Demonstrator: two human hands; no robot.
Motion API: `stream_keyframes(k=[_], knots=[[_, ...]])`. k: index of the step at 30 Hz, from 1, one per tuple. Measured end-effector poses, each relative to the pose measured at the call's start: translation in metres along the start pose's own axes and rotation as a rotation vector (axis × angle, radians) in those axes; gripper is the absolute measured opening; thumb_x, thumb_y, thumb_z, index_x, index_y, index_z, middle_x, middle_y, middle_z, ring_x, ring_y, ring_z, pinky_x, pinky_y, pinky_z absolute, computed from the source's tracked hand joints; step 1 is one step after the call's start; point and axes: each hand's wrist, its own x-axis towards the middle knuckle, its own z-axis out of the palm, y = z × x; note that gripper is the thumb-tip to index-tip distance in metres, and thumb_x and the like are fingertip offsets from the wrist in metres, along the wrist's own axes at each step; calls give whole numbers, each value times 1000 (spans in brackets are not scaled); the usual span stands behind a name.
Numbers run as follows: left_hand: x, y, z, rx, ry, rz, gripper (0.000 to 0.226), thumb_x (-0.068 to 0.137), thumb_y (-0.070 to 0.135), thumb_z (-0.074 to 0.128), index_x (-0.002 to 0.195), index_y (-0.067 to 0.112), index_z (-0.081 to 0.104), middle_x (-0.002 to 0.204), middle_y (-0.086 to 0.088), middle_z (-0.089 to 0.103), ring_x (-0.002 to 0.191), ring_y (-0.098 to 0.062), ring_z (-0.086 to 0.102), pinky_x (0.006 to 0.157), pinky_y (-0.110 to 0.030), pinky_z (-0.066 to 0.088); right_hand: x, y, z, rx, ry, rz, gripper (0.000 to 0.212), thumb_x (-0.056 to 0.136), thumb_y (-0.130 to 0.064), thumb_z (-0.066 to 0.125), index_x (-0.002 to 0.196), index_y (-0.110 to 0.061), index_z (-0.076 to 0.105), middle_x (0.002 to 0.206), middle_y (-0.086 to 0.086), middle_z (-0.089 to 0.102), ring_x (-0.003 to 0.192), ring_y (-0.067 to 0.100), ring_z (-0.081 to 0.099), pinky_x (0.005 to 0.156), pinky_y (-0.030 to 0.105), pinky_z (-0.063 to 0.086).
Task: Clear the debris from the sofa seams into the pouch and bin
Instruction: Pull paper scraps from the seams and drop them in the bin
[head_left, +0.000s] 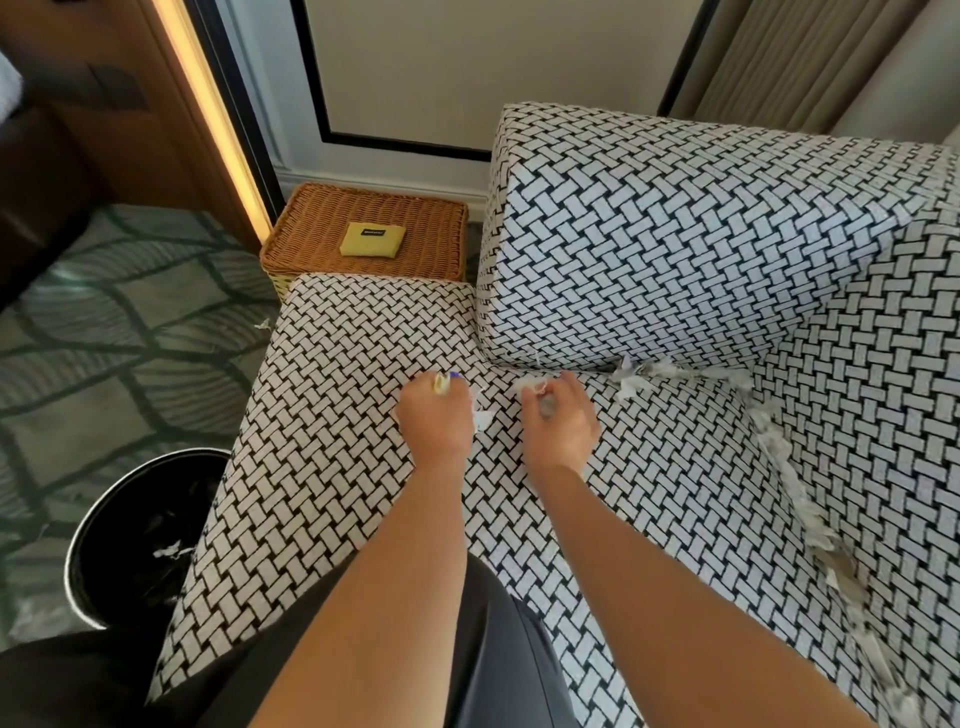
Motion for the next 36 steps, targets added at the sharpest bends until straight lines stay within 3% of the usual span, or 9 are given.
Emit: stream_keyframes(k=[5,9,16,20,22,25,28,32,36], knots=[[4,-6,4,68,-33,33,17,83,8,54,66,5,53,67,-13,56,55,-22,49,49,-36,47,18,-15,15,19,-2,-4,21,87,-31,60,101,-16,64,135,-7,49,112,6,51,97,28,26],[9,-5,0,-2,-54,10,17,82,8,50,65,5,48,51,1,39,43,-11,33,37,-19,28,15,-18,19,23,78,-74,16,85,-26,63,98,-17,62,99,-10,62,83,7,56,83,24,27],[8,-7,-3,-23,-49,34,41,95,23,37,56,13,34,48,3,34,37,-6,31,42,-22,36,25,-24,24,-8,129,-93,7,87,-14,61,93,-9,62,79,-6,56,72,10,53,82,33,46],[10,-8,-11,-43,-12,-72,4,93,12,44,90,12,45,64,5,44,45,-8,45,41,-24,39,21,-24,24,-10,51,-85,23,89,-11,56,112,-10,56,92,6,62,87,22,61,72,38,55],[9,-9,-16,-59,1,-140,6,93,12,45,99,10,47,67,2,49,50,-12,48,46,-28,44,18,-24,21,13,31,-122,31,89,-7,55,121,-7,56,98,8,61,90,20,58,75,34,54],[7,-11,-25,-21,-33,-178,26,95,17,43,83,1,59,67,-8,56,52,-19,48,47,-26,42,6,-21,15,-11,-8,-210,18,90,-4,54,103,1,65,90,12,64,89,24,57,79,34,50],[-1,-8,-37,33,-33,-168,43,97,26,41,60,7,48,56,-4,48,48,-15,44,41,-20,36,-14,-20,8,-11,-24,-198,16,90,-3,52,97,4,64,86,7,57,89,21,49,81,31,45],[-14,-1,-54,-2,-78,-212,44,95,21,43,53,8,37,52,-3,43,33,-6,34,30,-14,24,-40,-20,-3,-62,-77,-182,21,93,-6,46,106,4,59,112,13,55,103,19,44,91,30,41],[-30,8,-76,-66,-87,-85,39,98,18,39,63,2,49,65,-14,57,66,-33,65,40,-18,42,-43,-30,-19,-163,-319,-109,23,97,-9,37,112,-6,54,101,7,56,86,11,49,68,19,45]])
